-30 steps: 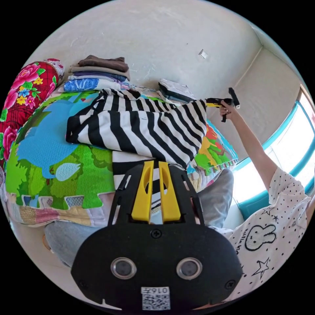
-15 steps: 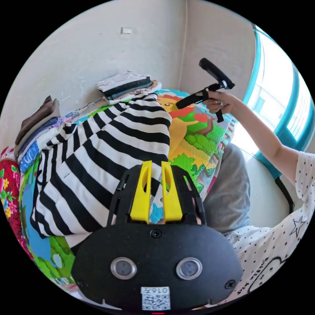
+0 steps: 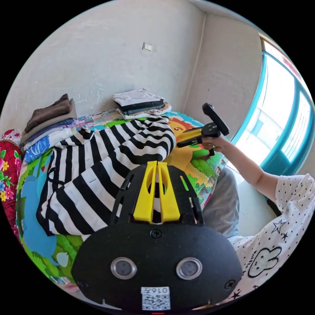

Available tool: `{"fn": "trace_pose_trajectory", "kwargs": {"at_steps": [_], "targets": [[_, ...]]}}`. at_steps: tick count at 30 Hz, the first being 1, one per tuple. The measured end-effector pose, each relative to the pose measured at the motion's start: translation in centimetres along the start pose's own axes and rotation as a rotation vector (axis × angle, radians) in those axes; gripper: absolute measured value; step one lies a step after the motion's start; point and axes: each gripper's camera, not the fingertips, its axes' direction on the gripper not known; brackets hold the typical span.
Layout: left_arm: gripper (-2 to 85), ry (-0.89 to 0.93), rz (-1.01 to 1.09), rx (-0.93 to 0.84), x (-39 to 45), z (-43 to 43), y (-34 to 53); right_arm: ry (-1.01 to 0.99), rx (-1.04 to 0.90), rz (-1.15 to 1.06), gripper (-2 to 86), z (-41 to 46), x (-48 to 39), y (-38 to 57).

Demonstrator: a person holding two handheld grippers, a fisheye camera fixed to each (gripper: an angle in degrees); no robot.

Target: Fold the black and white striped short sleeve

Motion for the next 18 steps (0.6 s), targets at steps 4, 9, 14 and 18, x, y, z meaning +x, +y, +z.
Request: {"fn": "trace_pose_trajectory", "kwargs": {"at_steps": [4, 9, 14, 18], "targets": [[-1.0, -0.023, -0.007, 0.016, 0.1, -0.3, 0.4, 0.019, 0.02, -0.023, 7.5, 0.3, -3.1, -0.8], [-1.0, -0.045, -0.046, 0.048, -0.5, -0.4, 0.6, 0.046, 0.058, -0.109, 3.3, -0.7, -7.8, -0.3], [-1.0, -0.022, -0.064, 0.036, -1.4, -0.2, 0.6, 0.14, 0.086, -0.127, 2.1, -6.3, -10.8, 3.8], [-1.0, 0.135, 0.065, -0.013, 0.3, 0.8, 0.1, 0.292, 0.165, -0.152, 2.1, -14.3, -13.6, 10.7]]}}
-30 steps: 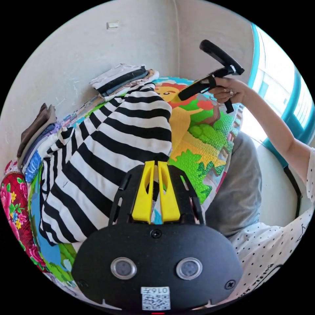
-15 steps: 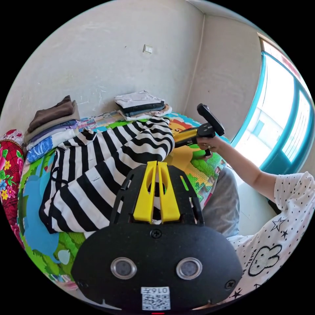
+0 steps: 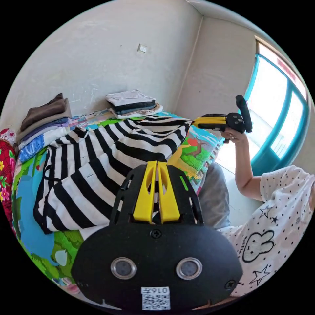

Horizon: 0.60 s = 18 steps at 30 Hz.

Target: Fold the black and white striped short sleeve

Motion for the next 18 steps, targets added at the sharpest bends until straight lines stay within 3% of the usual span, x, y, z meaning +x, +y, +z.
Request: {"fn": "trace_pose_trajectory", "kwargs": {"at_steps": [4, 6, 8, 12, 15, 18], "targets": [[-1.0, 0.025, 0.128, -0.099, 1.7, 2.0, -0.3, 0.004, 0.032, 0.005, 2.9, -6.0, -1.8, 5.3], [-1.0, -0.016, 0.114, -0.139, 1.5, 3.1, -0.3, -0.077, -0.023, -0.083, 4.7, -6.7, -4.1, 8.7], [-1.0, -0.041, 0.046, -0.142, 0.6, 3.6, -0.4, -0.065, -0.029, -0.003, 6.5, -6.3, -4.6, 10.8], [-1.0, 0.119, -0.128, 0.046, -2.7, 1.7, 0.0, -0.112, -0.021, 0.309, 8.7, -4.9, -3.7, 15.7], [-1.0, 0.21, -0.224, 0.147, -5.0, 0.4, 0.5, -0.243, 0.095, 0.325, 11.6, -4.7, -5.6, 18.2], [-0.9, 0.152, -0.311, 0.191, -6.9, -0.2, 1.3, -0.265, 0.179, 0.242, 13.8, -4.2, -9.1, 18.8]]}}
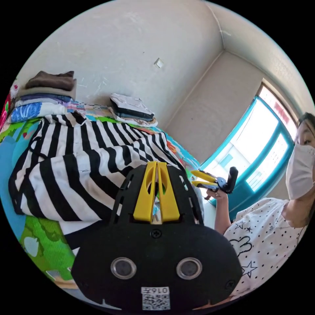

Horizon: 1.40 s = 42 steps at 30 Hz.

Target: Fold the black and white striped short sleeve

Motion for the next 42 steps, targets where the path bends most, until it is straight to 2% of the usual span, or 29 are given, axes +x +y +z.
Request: {"fn": "trace_pose_trajectory", "kwargs": {"at_steps": [2, 5, 7, 8, 10, 13, 16, 20, 23, 25, 29, 32, 34, 37, 40, 42], "targets": [[-0.8, -0.094, -0.056, 0.022, -1.2, -0.4, 0.2, -0.003, -0.048, -0.026, 14.2, 1.0, -1.0, 0.2], [-0.1, -0.399, -0.145, -0.01, -1.7, -0.3, 0.6, -0.027, -0.09, 0.011, 14.0, 1.7, -0.6, 0.4], [2.6, -0.597, -0.043, -0.042, 1.1, 0.8, 0.5, -0.046, -0.07, 0.057, 13.6, 1.2, 0.0, 0.6], [3.1, -0.604, 0.007, -0.058, 2.1, 1.4, 0.5, -0.061, -0.046, 0.076, 13.3, 0.8, 0.2, 0.8], [4.6, -0.495, 0.258, -0.163, 6.7, 4.4, 0.6, -0.085, -0.011, 0.085, 12.8, 0.1, 0.4, 1.3], [6.3, -0.376, 0.497, -0.314, 11.4, 8.9, 2.0, -0.089, -0.003, 0.097, 12.5, -0.2, 0.3, 1.8], [7.1, -0.504, 0.587, -0.379, 13.3, 12.4, 3.6, -0.068, -0.027, 0.09, 12.4, -0.4, -0.3, 2.3], [8.5, -0.547, 0.671, -0.395, 13.9, 14.3, 4.7, -0.063, -0.033, 0.054, 12.4, -1.7, -1.3, 3.1], [7.9, -0.543, 0.645, -0.401, 13.3, 15.3, 4.2, -0.094, 0.012, 0.027, 12.2, -2.8, -1.7, 3.0], [4.3, -0.519, 0.63, -0.419, 12.7, 15.7, 3.9, -0.109, 0.048, -0.006, 12.1, -3.3, -2.1, 2.3], [0.4, -0.446, 0.612, -0.392, 12.0, 14.7, 2.5, -0.058, 0.131, -0.199, 12.1, -4.8, -3.5, -1.1], [-0.4, -0.29, 0.519, -0.272, 10.8, 11.7, -0.6, 0.052, 0.209, -0.349, 12.2, -6.4, -3.7, -5.0], [-0.7, -0.144, 0.349, -0.163, 8.0, 9.1, -3.4, 0.071, 0.272, -0.398, 12.2, -7.2, -3.0, -7.6], [-0.7, 0.059, 0.084, -0.042, 2.9, 6.8, -5.8, -0.069, 0.27, -0.51, 12.4, -7.3, -1.5, -12.0], [-0.8, 0.1, -0.001, 0.043, 0.3, 5.6, -6.1, -0.195, 0.205, -0.641, 12.9, -6.0, -0.8, -14.8], [-0.8, 0.076, -0.014, 0.069, -0.1, 5.2, -5.9, -0.191, 0.277, -0.583, 13.4, -4.8, -0.4, -15.0]]}}
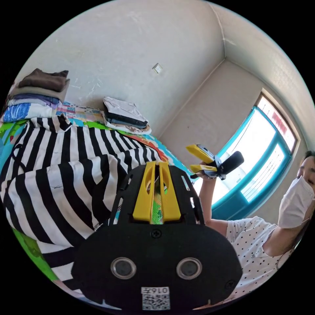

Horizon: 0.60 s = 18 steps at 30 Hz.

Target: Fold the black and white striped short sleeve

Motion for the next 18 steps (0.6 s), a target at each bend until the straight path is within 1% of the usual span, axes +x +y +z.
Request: {"fn": "trace_pose_trajectory", "kwargs": {"at_steps": [2, 3, 5, 7, 10, 12, 13, 14, 15, 18], "targets": [[-0.8, -0.008, 0.005, 0.018, 0.0, -0.1, 0.2, 0.03, 0.081, 0.056, 13.7, 0.6, -0.3, 0.9], [-0.8, -0.003, -0.004, 0.034, -0.1, -0.2, 0.4, 0.019, 0.092, 0.075, 14.1, 1.1, -0.6, 1.2], [-0.8, 0.016, -0.01, 0.069, -0.2, -0.3, 0.7, 0.011, 0.077, 0.041, 14.9, 1.8, -1.5, 1.0], [-0.8, 0.05, -0.032, 0.111, -0.3, -0.4, 1.0, 0.058, 0.072, 0.005, 15.3, 2.8, -2.4, 0.2], [-0.8, 0.064, -0.037, 0.137, -0.1, -0.6, 1.5, 0.131, -0.024, -0.111, 15.4, 5.5, -4.5, -2.1], [-0.7, 0.057, -0.028, 0.134, 0.4, -0.7, 1.9, 0.216, -0.189, -0.201, 13.4, 8.3, -5.9, -3.2], [-0.7, 0.046, -0.021, 0.134, 0.7, -0.7, 2.2, 0.242, -0.223, -0.212, 12.7, 8.8, -5.9, -3.4], [-0.7, 0.041, -0.021, 0.136, 0.9, -0.7, 2.3, 0.271, -0.255, -0.207, 11.5, 9.6, -5.7, -3.6], [-0.8, 0.034, -0.019, 0.143, 1.3, -0.8, 2.6, 0.265, -0.247, -0.162, 11.3, 9.7, -4.9, -4.1], [-0.8, 0.048, -0.019, 0.153, 2.1, -0.8, 3.2, 0.187, -0.194, -0.047, 10.9, 9.3, -2.8, -4.9]]}}
